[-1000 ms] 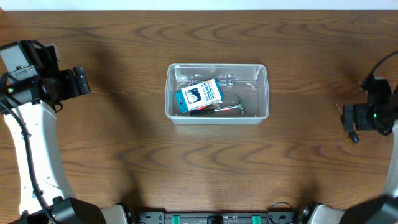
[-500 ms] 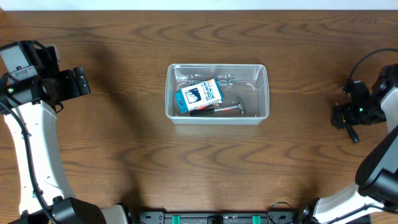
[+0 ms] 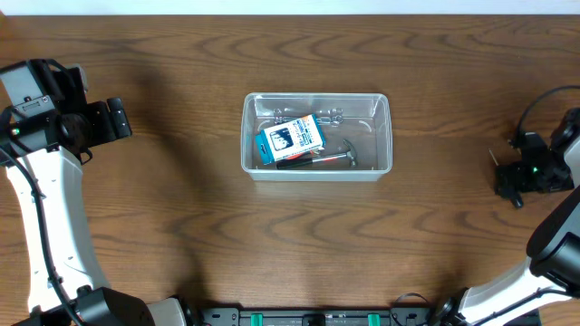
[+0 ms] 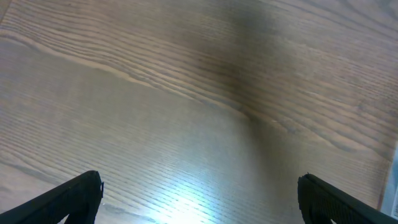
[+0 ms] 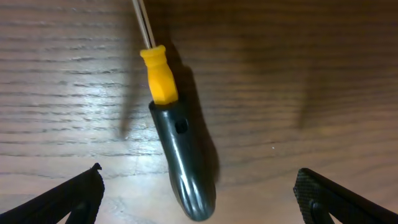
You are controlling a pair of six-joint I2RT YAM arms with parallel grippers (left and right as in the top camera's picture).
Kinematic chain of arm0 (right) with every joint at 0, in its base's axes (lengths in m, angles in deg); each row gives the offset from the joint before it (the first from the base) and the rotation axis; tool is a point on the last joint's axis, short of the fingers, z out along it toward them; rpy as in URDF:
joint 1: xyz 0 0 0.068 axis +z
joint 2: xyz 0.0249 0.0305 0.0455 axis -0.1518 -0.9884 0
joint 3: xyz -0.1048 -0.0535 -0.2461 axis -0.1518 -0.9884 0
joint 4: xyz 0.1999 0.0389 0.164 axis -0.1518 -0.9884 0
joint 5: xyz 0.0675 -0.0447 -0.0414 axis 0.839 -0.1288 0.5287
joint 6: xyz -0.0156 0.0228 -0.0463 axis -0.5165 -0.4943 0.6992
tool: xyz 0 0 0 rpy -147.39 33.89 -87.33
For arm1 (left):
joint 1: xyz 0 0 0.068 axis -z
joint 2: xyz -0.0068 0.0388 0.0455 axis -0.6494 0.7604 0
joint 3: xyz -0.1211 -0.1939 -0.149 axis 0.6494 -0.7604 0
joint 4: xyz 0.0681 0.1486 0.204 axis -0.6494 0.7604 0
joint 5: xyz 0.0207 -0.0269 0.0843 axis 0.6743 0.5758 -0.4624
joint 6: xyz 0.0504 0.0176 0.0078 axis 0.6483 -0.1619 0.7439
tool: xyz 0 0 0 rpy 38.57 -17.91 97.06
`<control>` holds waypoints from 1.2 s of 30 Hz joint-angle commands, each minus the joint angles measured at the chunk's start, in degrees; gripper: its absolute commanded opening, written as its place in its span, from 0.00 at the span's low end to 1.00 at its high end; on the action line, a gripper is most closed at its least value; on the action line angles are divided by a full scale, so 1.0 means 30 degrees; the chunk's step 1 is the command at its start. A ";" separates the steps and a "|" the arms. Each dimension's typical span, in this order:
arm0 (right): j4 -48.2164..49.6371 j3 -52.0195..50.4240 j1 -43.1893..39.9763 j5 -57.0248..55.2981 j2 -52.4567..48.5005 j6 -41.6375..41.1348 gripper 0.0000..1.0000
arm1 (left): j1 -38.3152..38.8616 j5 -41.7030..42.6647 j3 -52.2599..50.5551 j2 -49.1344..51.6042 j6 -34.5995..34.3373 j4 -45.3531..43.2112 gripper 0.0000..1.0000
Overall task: Pack container
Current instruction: 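Lower the right gripper onto the yellow-handled screwdriver and grasp it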
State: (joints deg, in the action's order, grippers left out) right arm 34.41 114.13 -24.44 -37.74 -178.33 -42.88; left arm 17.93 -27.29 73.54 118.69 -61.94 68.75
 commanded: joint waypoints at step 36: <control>0.0466 -0.0226 0.0699 0.0444 -0.1749 0.0576 0.58 | -0.0080 0.0102 0.0044 -0.0015 0.0270 0.0109 0.98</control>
State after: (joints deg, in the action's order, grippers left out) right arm 35.33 113.89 -23.13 -36.60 -181.81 -41.04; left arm 17.93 -27.29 73.54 118.69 -61.94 68.77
